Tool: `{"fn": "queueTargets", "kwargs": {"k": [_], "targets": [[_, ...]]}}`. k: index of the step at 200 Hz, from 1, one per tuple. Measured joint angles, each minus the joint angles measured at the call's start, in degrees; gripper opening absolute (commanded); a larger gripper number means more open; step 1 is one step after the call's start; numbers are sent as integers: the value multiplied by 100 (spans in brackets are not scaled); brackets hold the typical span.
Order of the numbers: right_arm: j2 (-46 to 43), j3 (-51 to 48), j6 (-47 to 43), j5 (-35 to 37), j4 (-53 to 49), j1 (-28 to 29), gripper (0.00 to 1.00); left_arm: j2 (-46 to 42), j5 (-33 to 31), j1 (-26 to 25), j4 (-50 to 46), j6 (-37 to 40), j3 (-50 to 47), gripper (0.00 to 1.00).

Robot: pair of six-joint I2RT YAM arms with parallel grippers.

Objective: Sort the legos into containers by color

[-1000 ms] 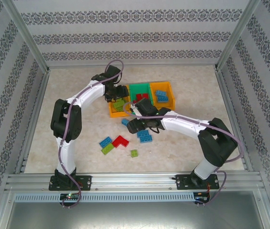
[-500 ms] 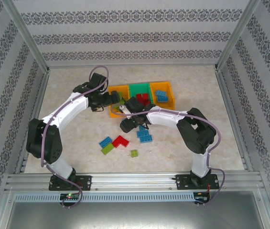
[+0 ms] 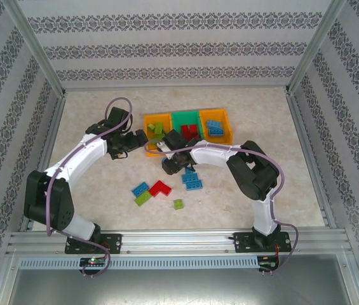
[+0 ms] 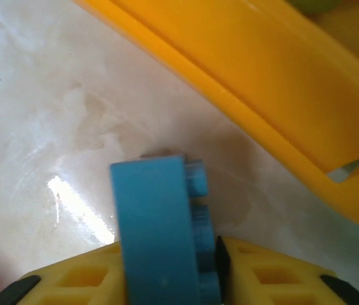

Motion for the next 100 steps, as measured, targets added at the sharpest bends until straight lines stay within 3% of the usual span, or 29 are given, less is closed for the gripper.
{"fn": "queueTargets", "kwargs": {"k": [46,74,100], "targets": [[-273,-131,59,-22,20,0,26,-61,-48,17,-2,2,-214,99],[-1117,-498,219,-232,70,-140,25,-116,-122,15,-33,11,-313,100],[-2111,-855,505,-564,367,-748,26,-240,-146,15,-48,140,-413,100]]}}
